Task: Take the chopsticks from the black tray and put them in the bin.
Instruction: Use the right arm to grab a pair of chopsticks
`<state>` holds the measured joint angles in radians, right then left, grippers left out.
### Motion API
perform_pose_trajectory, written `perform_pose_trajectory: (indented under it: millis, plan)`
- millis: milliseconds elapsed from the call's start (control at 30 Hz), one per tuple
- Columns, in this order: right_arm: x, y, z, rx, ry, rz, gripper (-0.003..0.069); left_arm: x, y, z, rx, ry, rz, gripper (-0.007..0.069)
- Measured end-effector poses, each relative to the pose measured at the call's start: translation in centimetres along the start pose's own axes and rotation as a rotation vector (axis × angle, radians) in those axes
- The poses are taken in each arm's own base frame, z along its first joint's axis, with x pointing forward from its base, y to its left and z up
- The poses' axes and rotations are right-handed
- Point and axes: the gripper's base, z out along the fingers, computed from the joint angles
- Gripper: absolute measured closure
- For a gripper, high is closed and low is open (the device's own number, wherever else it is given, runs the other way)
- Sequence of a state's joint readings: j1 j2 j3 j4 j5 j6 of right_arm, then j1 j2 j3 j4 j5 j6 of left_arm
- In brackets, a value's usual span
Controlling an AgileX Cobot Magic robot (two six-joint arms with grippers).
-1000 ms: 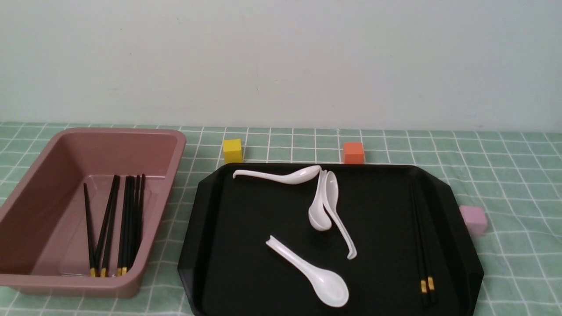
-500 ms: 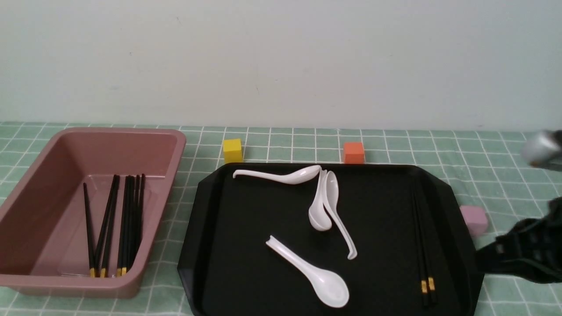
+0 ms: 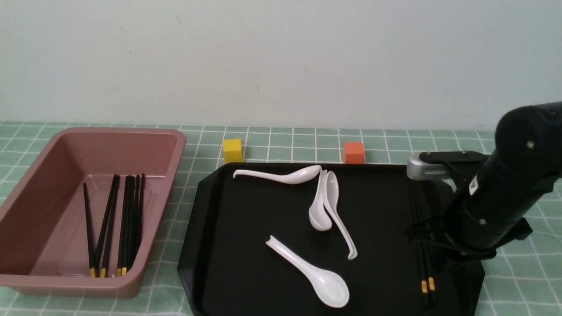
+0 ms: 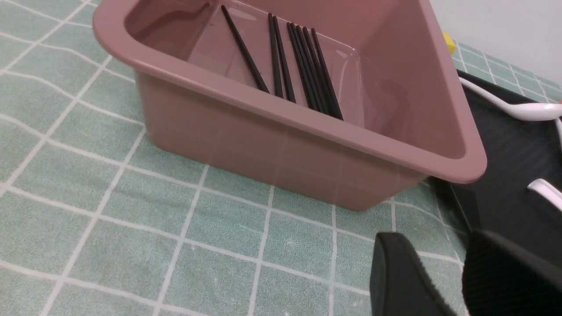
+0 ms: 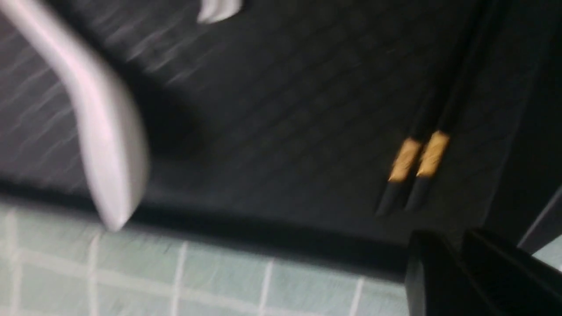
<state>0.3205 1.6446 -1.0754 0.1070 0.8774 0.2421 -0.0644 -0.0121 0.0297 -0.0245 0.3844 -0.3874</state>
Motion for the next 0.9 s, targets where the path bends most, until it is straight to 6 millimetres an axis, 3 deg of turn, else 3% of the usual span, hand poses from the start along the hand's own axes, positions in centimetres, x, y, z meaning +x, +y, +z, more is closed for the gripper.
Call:
perform_pose_trajectory:
  millis: [333,567,900]
  plan:
    - [-1.5,-0.3,4.1,0.044,-0.010,0.070,0.0359,0.0,0.0,0.0,0.000,0.000,0.000,0.0385]
    - [-1.6,-0.5,6.5,0.063,0.033,0.077,0.0352,0.0,0.0,0.0,0.000,0.000,0.000,0.0385]
    - [-1.7,-0.6,7.2,0.068,0.038,0.079,0.0384,0.0,0.0,0.0,0.000,0.000,0.000,0.0385]
